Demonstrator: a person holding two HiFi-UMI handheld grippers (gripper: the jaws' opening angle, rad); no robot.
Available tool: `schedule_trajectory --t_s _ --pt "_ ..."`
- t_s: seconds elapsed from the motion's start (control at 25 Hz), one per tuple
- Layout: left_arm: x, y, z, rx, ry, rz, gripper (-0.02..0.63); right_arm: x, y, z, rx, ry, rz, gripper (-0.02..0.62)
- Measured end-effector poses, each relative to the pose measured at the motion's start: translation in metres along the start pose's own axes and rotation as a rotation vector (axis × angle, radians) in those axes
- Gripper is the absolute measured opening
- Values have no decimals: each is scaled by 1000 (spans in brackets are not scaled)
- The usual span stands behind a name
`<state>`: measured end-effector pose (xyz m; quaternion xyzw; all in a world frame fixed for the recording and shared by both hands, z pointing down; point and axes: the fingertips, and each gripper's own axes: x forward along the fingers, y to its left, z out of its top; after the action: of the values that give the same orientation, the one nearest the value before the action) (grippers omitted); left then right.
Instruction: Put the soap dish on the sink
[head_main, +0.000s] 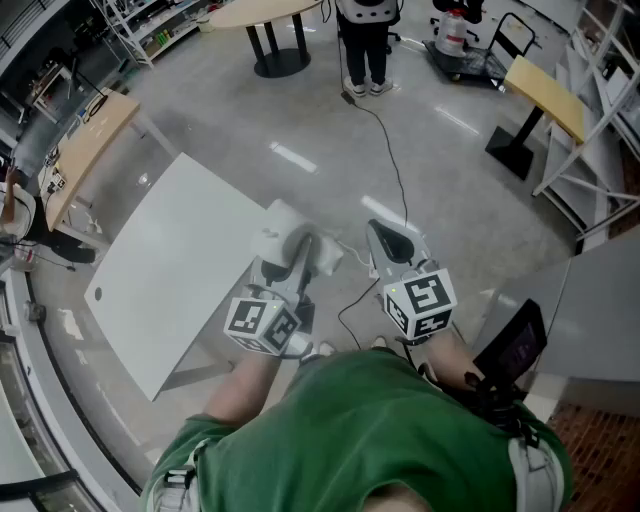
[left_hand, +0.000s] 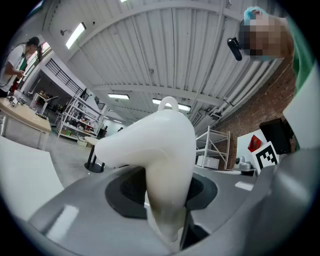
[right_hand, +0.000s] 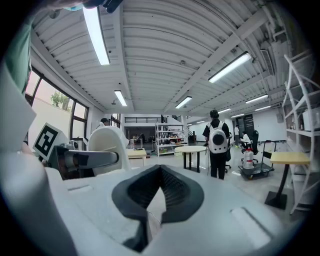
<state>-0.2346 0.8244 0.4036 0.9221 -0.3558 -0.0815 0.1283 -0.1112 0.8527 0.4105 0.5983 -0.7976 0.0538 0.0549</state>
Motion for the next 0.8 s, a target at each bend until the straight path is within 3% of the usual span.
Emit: schedule_trajectory --t_s 0.8 --pt "4 -4 -1 -14 18 -2 150 -7 -7 1 25 -12 -3 3"
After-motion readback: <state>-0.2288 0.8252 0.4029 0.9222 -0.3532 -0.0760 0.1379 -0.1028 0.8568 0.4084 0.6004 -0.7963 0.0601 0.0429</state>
